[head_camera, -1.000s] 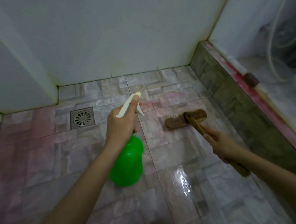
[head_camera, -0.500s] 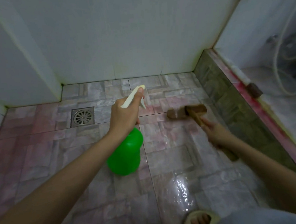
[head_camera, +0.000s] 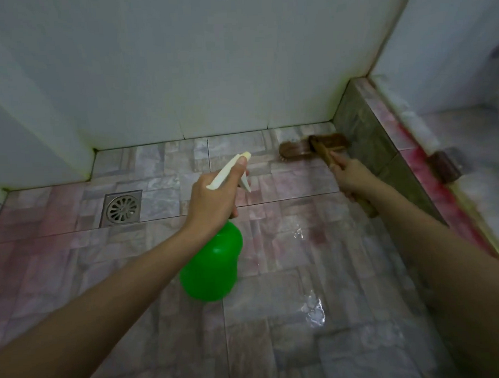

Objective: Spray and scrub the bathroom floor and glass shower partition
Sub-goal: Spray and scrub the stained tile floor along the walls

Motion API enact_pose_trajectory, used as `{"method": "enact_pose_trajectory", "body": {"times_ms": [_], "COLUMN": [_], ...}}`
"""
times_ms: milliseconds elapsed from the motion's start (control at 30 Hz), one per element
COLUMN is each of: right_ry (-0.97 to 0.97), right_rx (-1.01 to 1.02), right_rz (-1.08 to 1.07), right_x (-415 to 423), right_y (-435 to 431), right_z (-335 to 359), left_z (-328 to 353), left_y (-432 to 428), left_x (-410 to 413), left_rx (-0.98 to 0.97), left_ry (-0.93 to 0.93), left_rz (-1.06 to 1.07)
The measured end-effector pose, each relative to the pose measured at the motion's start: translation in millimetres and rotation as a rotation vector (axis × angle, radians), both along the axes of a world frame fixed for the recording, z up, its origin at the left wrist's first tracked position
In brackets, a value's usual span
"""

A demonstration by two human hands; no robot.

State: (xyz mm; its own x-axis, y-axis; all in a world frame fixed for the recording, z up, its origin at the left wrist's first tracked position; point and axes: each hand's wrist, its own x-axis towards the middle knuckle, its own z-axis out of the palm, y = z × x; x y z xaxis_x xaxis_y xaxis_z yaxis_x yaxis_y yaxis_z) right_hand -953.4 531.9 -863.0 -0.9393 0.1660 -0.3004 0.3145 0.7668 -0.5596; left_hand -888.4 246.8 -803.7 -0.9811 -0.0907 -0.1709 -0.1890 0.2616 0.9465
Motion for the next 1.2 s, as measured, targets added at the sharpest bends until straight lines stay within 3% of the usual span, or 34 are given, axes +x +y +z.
{"method": "enact_pose_trajectory", "body": {"times_ms": [100,167,400,567,767,967,1133,1200], "right_ry": [0.036,-0.053,0.070,0.078,0.058,-0.088,-0.005,-0.016], "right_rx": [-0.025,-0.071,-0.136,-0.217,-0.184,-0.221,-0.186,-0.178], "right_rz": [-0.038,-0.091,-0.055,-0.093,-0.039,0.062,0.101,0.117], "right_x": [50.6,91.6,-71.4,31.8,-82.9,53.8,-49.9,-32.8], "right_y": [5.9,-0.4,10.2,-3.2,-10.1,-54.6,-92.4,-95.0], "right_z": [-1.6,3.0,-14.5,-25.4,-23.7,3.3,-11.0,-9.6], "left_z": [0.3,1.9,-5.6,-2.7,-0.6,9.9,17.3,21.7], "left_y": [16.1,26.0,55.8,63.5,56.9,21.9,-14.3,-29.5], "left_x": [-7.9,-16.9,-38.9,-54.3,-55.0,-53.6,-43.8,-42.6], "left_rx": [0.018,0.033,0.049,0.044,0.018,0.010,-0.036,-0.042], "left_ry": [0.004,-0.009,-0.002,-0.015,-0.020,-0.029,-0.008,-0.008], "left_rz": [0.018,0.041,0.037,0.078,0.088,0.103,0.090,0.089]}}
